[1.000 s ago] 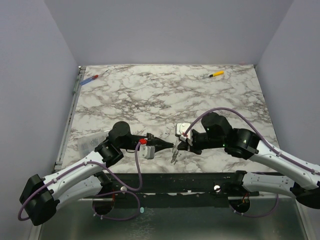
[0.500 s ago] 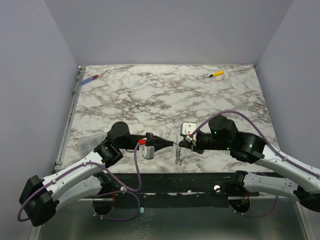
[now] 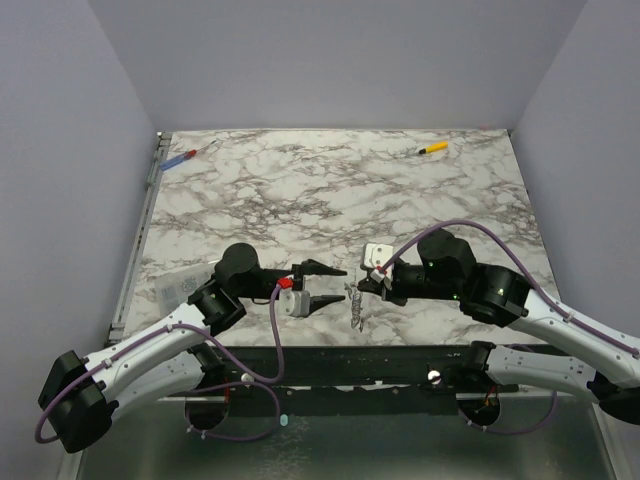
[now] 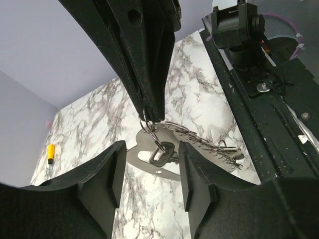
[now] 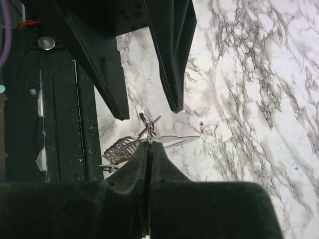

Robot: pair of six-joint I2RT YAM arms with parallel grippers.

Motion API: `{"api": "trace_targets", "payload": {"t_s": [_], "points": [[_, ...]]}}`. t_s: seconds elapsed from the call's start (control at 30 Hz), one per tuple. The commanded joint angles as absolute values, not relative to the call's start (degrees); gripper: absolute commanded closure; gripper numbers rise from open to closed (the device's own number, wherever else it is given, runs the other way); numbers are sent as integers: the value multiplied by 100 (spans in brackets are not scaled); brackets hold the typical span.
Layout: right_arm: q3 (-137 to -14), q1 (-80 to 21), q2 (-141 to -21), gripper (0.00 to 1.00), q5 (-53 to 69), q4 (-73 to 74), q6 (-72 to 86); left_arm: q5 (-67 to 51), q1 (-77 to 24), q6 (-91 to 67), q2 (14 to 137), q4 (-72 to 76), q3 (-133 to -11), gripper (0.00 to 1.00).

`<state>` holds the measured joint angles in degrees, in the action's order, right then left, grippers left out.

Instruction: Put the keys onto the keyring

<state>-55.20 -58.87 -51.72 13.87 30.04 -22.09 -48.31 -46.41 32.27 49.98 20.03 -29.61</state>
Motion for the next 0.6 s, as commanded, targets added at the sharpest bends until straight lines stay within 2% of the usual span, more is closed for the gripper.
{"api": "trace_targets", "payload": {"t_s": [0.0,0.37,0.57], "points": [[-5528,-5889,-5128,99,1206,2805,-2200,-4751,-4647,3254,4983,1943,-3041,47],[-5362,-5889,-5020,99,935,2428,-2180,-4486,-4648,2992,5016,2208,-3038,48],[-5285,-5889,-4949,99,895,2200,-2201,-4032,-4649,2292,5102,3048,-2885,56]]}}
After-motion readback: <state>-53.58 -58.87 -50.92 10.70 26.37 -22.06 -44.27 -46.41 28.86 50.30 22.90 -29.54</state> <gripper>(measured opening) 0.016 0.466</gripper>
